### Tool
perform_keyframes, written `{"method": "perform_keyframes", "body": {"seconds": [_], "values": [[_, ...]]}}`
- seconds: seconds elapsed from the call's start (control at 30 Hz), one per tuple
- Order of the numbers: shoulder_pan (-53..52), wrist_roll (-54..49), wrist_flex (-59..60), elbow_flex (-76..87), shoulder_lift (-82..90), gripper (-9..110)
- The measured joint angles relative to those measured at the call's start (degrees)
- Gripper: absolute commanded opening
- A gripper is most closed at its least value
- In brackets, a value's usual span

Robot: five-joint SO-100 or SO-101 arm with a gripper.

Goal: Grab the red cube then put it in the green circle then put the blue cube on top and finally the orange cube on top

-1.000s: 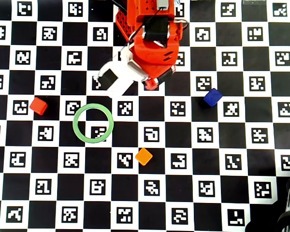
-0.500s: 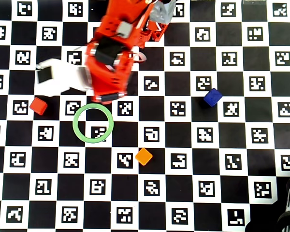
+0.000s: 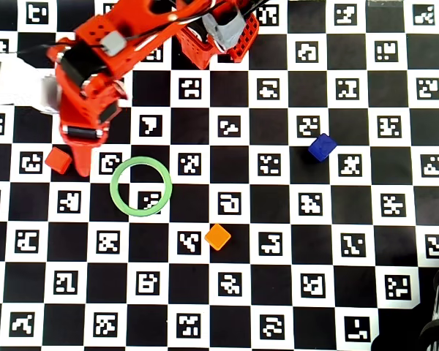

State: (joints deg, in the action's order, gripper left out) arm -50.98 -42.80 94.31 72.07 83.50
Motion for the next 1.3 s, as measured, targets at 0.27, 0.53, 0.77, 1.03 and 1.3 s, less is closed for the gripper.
{"method": "perform_keyframes", "body": {"seconds": [0.27, 0.53, 0.77, 1.03, 1.3], "values": [[-2.29, -1.23, -5.36, -0.79, -6.77, 51], [-2.72, -1.76, -11.43, -0.79, -11.34, 51], [-2.9, -3.96, -16.08, 2.02, -13.45, 51], [-4.04, -6.06, -20.39, 5.54, -13.97, 51], [-4.48, -6.59, -25.75, 8.88, -16.26, 51]]}}
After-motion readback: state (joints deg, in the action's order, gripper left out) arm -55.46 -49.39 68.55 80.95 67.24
